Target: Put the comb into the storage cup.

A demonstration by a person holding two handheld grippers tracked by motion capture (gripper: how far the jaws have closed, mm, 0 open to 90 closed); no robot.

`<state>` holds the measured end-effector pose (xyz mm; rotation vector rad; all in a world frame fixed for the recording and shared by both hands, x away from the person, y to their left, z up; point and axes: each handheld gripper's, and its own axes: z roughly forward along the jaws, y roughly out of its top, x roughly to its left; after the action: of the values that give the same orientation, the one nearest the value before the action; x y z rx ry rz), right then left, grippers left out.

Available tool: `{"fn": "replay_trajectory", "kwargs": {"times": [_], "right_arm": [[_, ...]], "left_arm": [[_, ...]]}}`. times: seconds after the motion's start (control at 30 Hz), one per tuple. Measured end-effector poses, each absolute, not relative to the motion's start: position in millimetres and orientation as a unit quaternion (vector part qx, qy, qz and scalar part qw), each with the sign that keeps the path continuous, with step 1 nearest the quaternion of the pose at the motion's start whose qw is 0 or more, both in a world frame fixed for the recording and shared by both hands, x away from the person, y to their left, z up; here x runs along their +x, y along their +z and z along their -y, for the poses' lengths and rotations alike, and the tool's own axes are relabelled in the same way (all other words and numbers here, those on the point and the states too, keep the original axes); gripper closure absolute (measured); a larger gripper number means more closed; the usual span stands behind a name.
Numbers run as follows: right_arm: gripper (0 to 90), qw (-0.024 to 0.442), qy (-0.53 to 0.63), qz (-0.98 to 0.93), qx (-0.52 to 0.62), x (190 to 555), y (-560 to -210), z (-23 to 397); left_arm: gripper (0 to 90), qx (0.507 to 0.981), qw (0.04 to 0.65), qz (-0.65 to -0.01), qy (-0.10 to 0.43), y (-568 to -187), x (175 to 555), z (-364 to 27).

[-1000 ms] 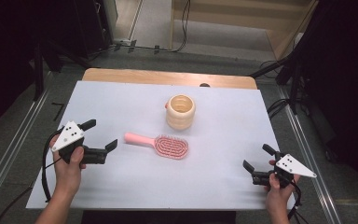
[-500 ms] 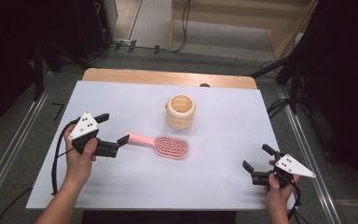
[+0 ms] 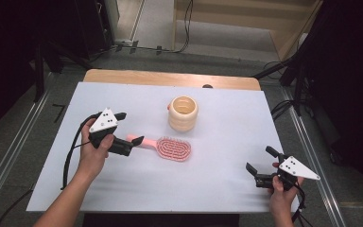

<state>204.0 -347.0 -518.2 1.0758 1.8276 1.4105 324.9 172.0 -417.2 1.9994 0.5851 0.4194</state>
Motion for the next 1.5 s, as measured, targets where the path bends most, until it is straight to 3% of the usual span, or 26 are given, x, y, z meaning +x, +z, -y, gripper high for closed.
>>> {"fn": "replay_trajectory", "kwargs": {"times": [0.3, 1.5], "right_arm": [[0.0, 0.293, 0.529, -0.687, 0.403, 204.1, -518.3, 347.0], [0.0, 0.294, 0.525, -0.691, 0.401, 204.6, -518.2, 345.6]], "left_arm": [[4.9, 0.83, 0.479, -0.239, 0.155, -419.4, 335.1, -165.6], [0.0, 0.924, 0.339, -0.15, 0.092, -428.4, 372.9, -123.4]]}}
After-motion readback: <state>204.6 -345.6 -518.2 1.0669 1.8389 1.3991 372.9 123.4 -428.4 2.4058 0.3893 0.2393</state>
